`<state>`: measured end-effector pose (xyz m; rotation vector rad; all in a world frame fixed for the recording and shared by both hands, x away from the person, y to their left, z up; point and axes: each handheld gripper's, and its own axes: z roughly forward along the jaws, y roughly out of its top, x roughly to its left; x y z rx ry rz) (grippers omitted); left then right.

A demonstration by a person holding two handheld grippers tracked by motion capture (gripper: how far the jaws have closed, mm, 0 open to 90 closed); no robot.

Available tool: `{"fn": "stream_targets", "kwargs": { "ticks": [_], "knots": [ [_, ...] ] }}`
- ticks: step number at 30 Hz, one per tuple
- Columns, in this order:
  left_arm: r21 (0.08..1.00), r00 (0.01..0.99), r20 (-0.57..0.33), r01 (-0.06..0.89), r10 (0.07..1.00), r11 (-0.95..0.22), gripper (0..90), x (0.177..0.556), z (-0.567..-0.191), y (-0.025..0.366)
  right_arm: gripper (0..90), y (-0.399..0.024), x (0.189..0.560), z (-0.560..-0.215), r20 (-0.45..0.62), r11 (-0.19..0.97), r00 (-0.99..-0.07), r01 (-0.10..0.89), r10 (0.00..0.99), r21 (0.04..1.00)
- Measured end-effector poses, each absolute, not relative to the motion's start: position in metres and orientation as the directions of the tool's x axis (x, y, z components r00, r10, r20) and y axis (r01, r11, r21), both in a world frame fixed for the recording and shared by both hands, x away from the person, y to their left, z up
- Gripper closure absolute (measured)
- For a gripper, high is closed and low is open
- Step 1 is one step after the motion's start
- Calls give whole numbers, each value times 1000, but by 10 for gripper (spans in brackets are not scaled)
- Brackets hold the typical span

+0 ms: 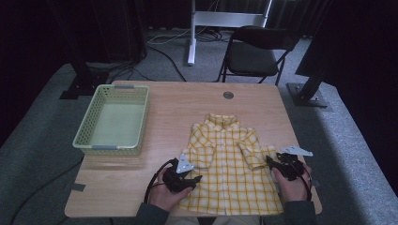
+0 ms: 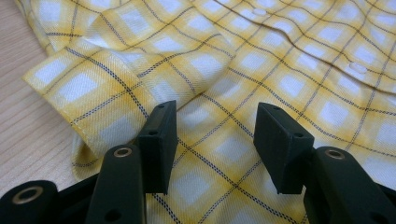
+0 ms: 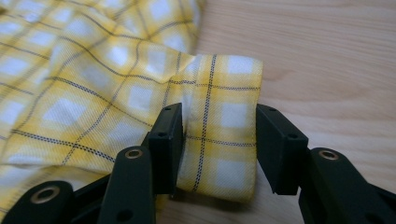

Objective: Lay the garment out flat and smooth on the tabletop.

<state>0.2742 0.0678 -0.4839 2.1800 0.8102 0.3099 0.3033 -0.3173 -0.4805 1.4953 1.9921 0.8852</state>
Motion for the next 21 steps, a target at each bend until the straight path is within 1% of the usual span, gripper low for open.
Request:
{"fn": "stream_targets", "kwargs": {
  "ticks": [3,6,8,10,15,18,21],
  "knots": [
    [740,769,-40,452,638,-499,503,275,-484,68,531,-323,302,-482,-25,191,-255,652,967,733],
    [739,769,-38,451,638,-501,503,275,-484,68,527,-329,300,-483,-21,178,-239,657,971,733],
    [739,770,-38,451,637,-501,503,275,-484,68,501,-333,300,-482,-14,168,-232,662,973,730],
    [739,769,-37,451,638,-501,503,275,-484,68,481,-335,301,-481,-9,167,-237,660,972,732],
    [739,769,-37,451,638,-501,503,275,-484,68,465,-332,302,-472,-36,193,-257,620,966,760],
    [740,769,-34,449,638,-501,502,275,-484,68,464,-327,305,-467,-58,220,-279,597,959,771],
    [741,768,-36,450,639,-499,501,275,-484,67,478,-322,311,-468,-61,245,-312,596,948,765]
  ]
}}
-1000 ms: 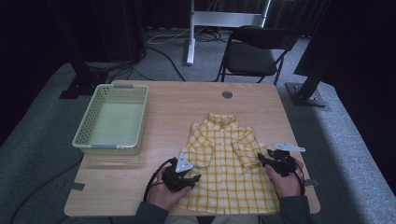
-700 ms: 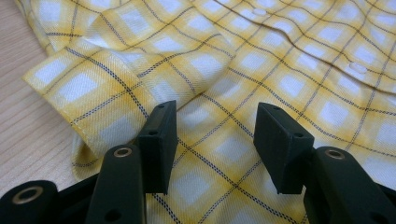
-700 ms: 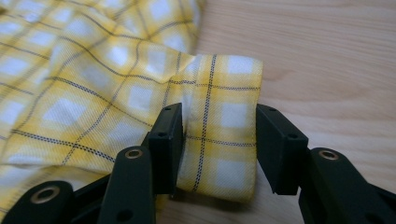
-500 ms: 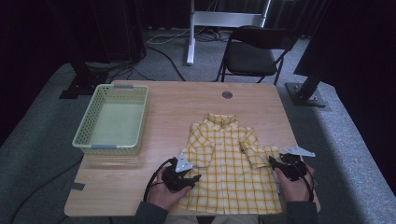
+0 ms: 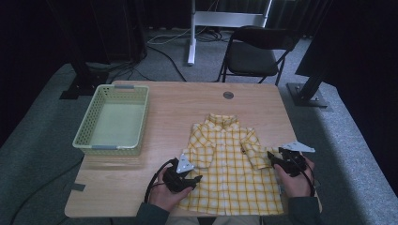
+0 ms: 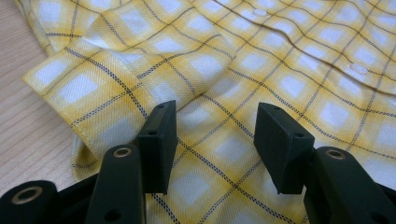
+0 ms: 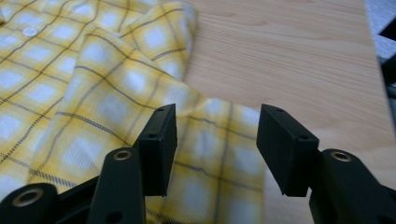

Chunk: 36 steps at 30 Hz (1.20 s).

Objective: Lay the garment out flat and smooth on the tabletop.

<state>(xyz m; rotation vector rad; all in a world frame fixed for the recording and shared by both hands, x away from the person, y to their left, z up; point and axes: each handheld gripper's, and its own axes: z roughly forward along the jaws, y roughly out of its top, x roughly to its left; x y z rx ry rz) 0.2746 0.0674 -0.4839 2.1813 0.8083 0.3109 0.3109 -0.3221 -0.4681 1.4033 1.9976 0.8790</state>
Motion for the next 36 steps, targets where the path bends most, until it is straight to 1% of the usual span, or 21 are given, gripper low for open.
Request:
{"fn": "stream_targets", "kwargs": {
  "ticks": [4,10,15,19,29,36],
  "knots": [
    [742,767,-37,450,640,-497,500,274,-484,67,491,-316,320,-473,-48,260,-345,599,937,757],
    [742,767,-35,449,640,-498,498,274,-484,67,497,-319,327,-481,-53,246,-307,632,950,735],
    [741,767,-33,449,641,-499,497,274,-484,67,572,-324,324,-481,-49,236,-294,643,954,728],
    [741,767,-34,450,641,-498,496,274,-484,67,595,-328,320,-481,-42,218,-275,649,961,729],
    [741,766,-34,450,641,-498,496,274,-484,67,600,-340,301,-482,-37,164,-200,664,979,730],
    [741,766,-34,450,642,-498,495,274,-484,67,587,-345,290,-478,-43,157,-184,669,982,727]
  ]
}}
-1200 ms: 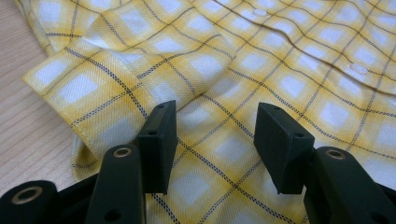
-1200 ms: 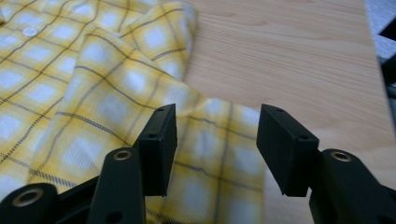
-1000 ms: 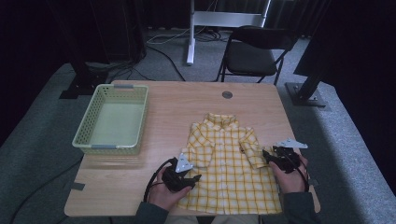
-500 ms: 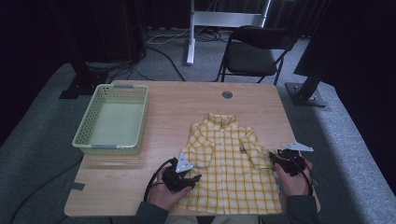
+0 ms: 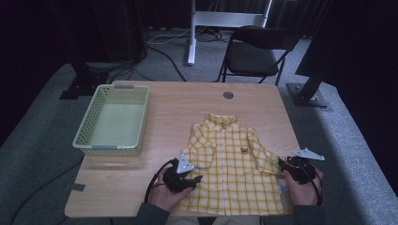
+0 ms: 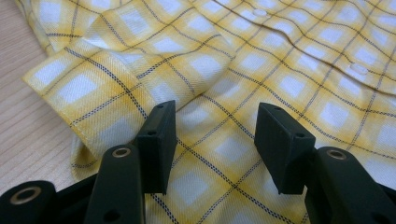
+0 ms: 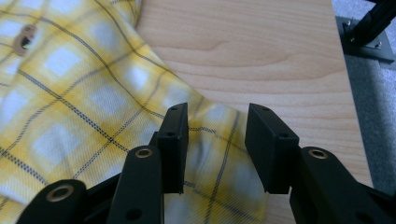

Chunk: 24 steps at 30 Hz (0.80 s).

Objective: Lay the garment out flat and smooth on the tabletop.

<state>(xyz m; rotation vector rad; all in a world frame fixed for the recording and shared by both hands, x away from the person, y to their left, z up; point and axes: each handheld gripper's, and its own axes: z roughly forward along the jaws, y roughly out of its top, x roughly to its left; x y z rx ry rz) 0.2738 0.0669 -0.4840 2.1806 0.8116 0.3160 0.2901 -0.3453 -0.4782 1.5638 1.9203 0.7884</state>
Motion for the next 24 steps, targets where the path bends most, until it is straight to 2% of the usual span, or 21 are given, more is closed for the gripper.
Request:
{"fn": "stream_targets", "kwargs": {
  "ticks": [8,18,24],
  "knots": [
    [742,765,-34,450,643,-497,495,274,-484,67,563,-338,296,-469,-36,211,-292,596,956,775],
    [741,766,-33,450,642,-498,495,274,-484,67,563,-333,322,-482,4,208,-313,642,950,738],
    [742,765,-34,450,643,-497,495,274,-484,67,659,-333,321,-482,4,226,-333,647,943,728]
  ]
}}
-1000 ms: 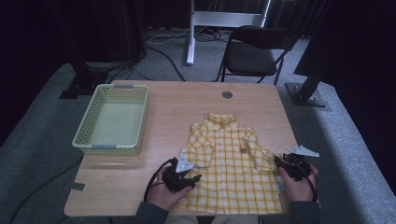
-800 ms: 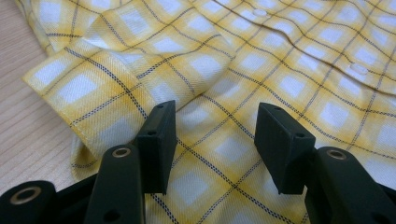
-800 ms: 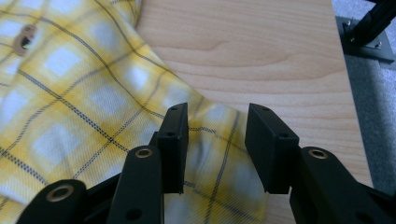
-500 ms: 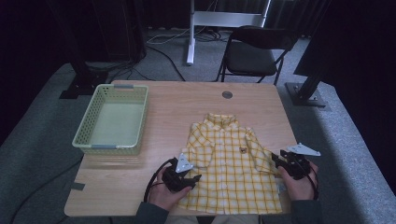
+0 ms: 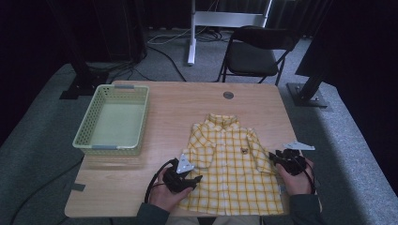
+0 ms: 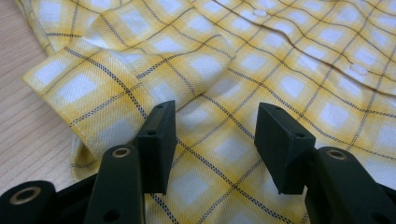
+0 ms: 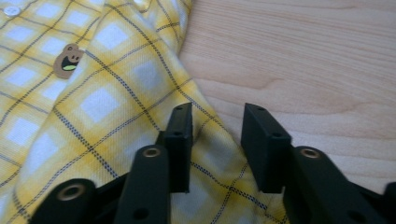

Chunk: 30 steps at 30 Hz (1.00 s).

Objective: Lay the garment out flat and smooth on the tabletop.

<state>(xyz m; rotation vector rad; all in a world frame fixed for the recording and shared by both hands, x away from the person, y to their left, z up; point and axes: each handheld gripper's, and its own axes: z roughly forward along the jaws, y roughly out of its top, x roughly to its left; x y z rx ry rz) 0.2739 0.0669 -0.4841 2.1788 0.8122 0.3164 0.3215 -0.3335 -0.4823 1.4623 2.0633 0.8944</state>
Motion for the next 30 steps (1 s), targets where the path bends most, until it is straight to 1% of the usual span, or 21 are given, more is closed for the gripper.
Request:
{"fn": "stream_targets", "kwargs": {
  "ticks": [2,6,9,30],
  "knots": [
    [742,766,-34,450,642,-498,495,274,-484,67,708,-334,321,-482,16,223,-339,654,941,723],
    [742,765,-35,451,643,-496,495,274,-484,67,813,-332,320,-480,1,242,-349,654,937,716],
    [742,765,-36,451,643,-496,494,274,-484,67,851,-334,318,-481,-1,235,-336,655,942,718],
    [742,765,-35,452,643,-496,494,274,-484,67,835,-366,300,-476,16,130,-208,667,978,734]
  ]
}}
